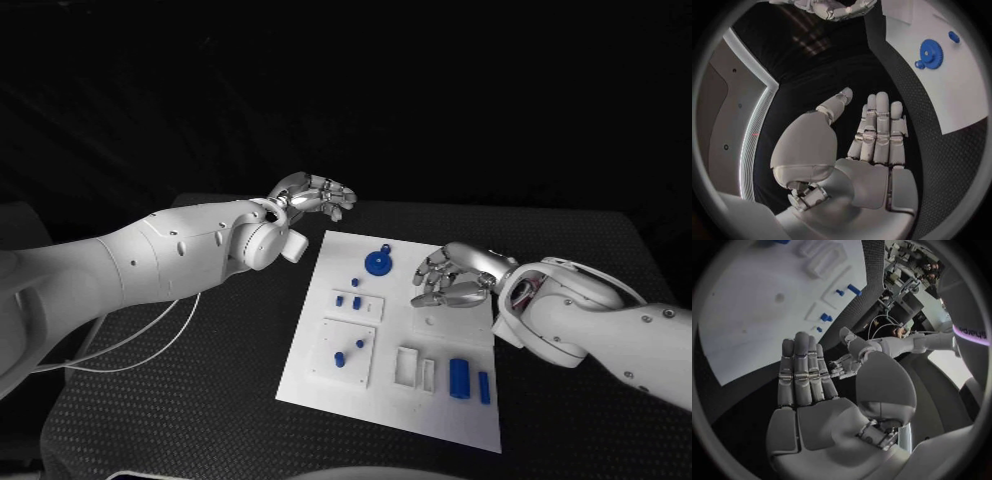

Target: Assemble the parts on the task board

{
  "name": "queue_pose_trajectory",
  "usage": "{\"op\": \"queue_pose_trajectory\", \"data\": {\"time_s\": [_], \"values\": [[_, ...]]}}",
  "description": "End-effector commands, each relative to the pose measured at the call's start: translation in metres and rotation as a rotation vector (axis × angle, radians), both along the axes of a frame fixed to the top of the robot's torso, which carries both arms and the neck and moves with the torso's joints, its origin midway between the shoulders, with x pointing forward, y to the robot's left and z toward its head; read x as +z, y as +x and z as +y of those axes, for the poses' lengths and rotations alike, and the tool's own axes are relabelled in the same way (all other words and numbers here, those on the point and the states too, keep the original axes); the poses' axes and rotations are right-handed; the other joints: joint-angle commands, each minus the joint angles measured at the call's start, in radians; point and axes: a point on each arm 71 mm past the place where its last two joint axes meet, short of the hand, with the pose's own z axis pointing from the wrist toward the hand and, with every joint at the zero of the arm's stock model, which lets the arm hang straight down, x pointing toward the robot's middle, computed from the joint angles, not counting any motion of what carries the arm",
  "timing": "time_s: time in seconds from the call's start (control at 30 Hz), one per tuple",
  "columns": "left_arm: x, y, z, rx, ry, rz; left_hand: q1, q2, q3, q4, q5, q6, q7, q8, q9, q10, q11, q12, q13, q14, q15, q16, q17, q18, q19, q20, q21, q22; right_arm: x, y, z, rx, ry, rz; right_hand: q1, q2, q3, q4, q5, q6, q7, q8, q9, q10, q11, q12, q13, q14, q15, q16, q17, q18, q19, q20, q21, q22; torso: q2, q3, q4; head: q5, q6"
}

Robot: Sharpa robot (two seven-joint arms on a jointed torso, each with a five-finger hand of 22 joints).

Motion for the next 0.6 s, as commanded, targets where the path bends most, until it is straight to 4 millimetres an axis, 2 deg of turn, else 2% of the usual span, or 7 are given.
{"op": "queue_pose_trajectory", "data": {"time_s": [0.03, 0.07, 0.1, 0.23, 0.37, 0.5, 0.6], "values": [[0.000, 0.000, -0.001, -0.016, -0.005, -0.002, -0.006, 0.001, 0.001, 0.004, 0.005, -0.009, 0.000, 0.005, 0.001, -0.005, 0.000, 0.001, -0.001, 0.005, 0.004, -0.006, 0.001, 0.018, 0.007, -0.004, -0.007, 0.005, -0.010, 0.003, -0.020, -0.045, -0.059, 0.231, 0.006, 0.021, 0.002, 0.012, -0.005, 0.018, -0.007, 0.015, 0.009, 0.034, -0.019, 0.058, 0.043, 0.012, -0.017, 0.025, 0.022, 0.006, 0.012, -0.003, 0.012, 0.021, -0.006, 0.0006, -0.0085, -0.017, 0.006], [0.000, 0.000, -0.001, -0.016, -0.005, -0.001, -0.006, 0.001, 0.001, 0.004, 0.005, -0.009, 0.000, 0.005, 0.001, -0.005, 0.000, 0.001, -0.001, 0.005, 0.004, -0.006, 0.001, 0.018, 0.007, -0.004, -0.007, 0.005, -0.012, 0.003, -0.026, -0.060, -0.068, 0.262, 0.010, 0.022, -0.008, 0.020, -0.005, 0.019, -0.012, 0.019, 0.016, 0.018, -0.024, 0.107, 0.087, 0.003, -0.025, 0.071, 0.064, 0.005, 0.017, -0.007, 0.032, 0.026, -0.007, 0.0006, -0.0091, -0.022, 0.007], [0.000, 0.000, -0.001, -0.016, -0.004, 0.001, -0.006, 0.001, 0.001, 0.004, 0.005, -0.009, 0.000, 0.005, 0.001, -0.005, 0.000, 0.001, -0.001, 0.005, 0.004, -0.006, 0.001, 0.018, 0.007, -0.004, -0.007, 0.005, -0.012, 0.003, -0.033, -0.085, -0.059, 0.280, 0.017, 0.023, -0.014, 0.047, -0.002, 0.013, -0.012, 0.025, 0.033, -0.073, -0.024, 0.214, 0.200, -0.053, -0.025, 0.133, 0.131, 0.004, -0.005, -0.011, 0.062, 0.024, -0.008, 0.0011, -0.0109, -0.027, 0.008], [-0.002, -0.001, 0.000, -0.017, -0.001, 0.006, -0.007, 0.001, 0.001, 0.005, 0.005, -0.009, 0.000, 0.005, 0.001, -0.004, 0.000, 0.001, -0.001, 0.005, 0.004, -0.007, 0.001, 0.018, 0.007, -0.004, -0.007, 0.005, -0.016, -0.001, -0.047, -0.139, -0.046, 0.341, -0.012, 0.034, -0.009, 0.097, -0.006, 0.018, -0.015, 0.032, 0.047, -0.101, -0.028, 0.271, 0.263, -0.042, -0.031, 0.151, 0.137, 0.006, -0.001, -0.013, 0.089, 0.025, -0.011, 0.0040, -0.0174, -0.035, 0.007], [-0.005, -0.003, 0.002, -0.021, 0.004, 0.013, -0.007, 0.001, 0.000, 0.005, 0.005, -0.009, 0.000, 0.005, 0.001, -0.004, 0.000, 0.001, -0.001, 0.005, 0.004, -0.007, 0.002, 0.018, 0.007, -0.004, -0.007, 0.006, -0.020, -0.014, -0.061, -0.189, -0.026, 0.470, -0.011, 0.018, -0.024, 0.116, -0.005, 0.010, -0.029, 0.030, 0.071, -0.131, -0.048, 0.447, 0.417, -0.029, -0.054, 0.325, 0.227, 0.006, 0.021, -0.050, 0.236, 0.025, -0.015, 0.0085, -0.0259, -0.042, -0.004], [-0.006, -0.004, 0.002, -0.023, 0.003, 0.015, -0.007, 0.001, 0.000, 0.005, 0.005, -0.009, 0.000, 0.005, 0.001, -0.004, 0.000, 0.001, -0.001, 0.005, 0.005, -0.008, 0.002, 0.018, 0.007, -0.003, -0.008, 0.006, -0.026, -0.023, -0.070, -0.228, -0.017, 0.486, -0.015, 0.013, -0.032, 0.119, -0.006, -0.007, -0.018, 0.017, 0.073, -0.196, -0.039, 0.484, 0.458, -0.044, -0.047, 0.359, 0.229, 0.006, 0.002, -0.051, 0.273, 0.025, -0.018, 0.0093, -0.0301, -0.054, -0.009], [-0.007, -0.006, 0.002, -0.024, 0.003, 0.018, -0.008, 0.001, 0.000, 0.006, 0.005, -0.009, 0.000, 0.005, 0.001, -0.004, 0.000, 0.001, -0.001, 0.005, 0.005, -0.008, 0.002, 0.018, 0.007, -0.003, -0.008, 0.006, -0.030, -0.031, -0.077, -0.244, -0.033, 0.516, -0.011, 0.006, -0.034, 0.124, -0.006, -0.003, -0.021, 0.016, 0.079, -0.226, -0.041, 0.568, 0.518, -0.040, -0.050, 0.415, 0.238, 0.006, 0.004, -0.058, 0.317, 0.024, -0.019, 0.0099, -0.0326, -0.059, -0.011]]}}
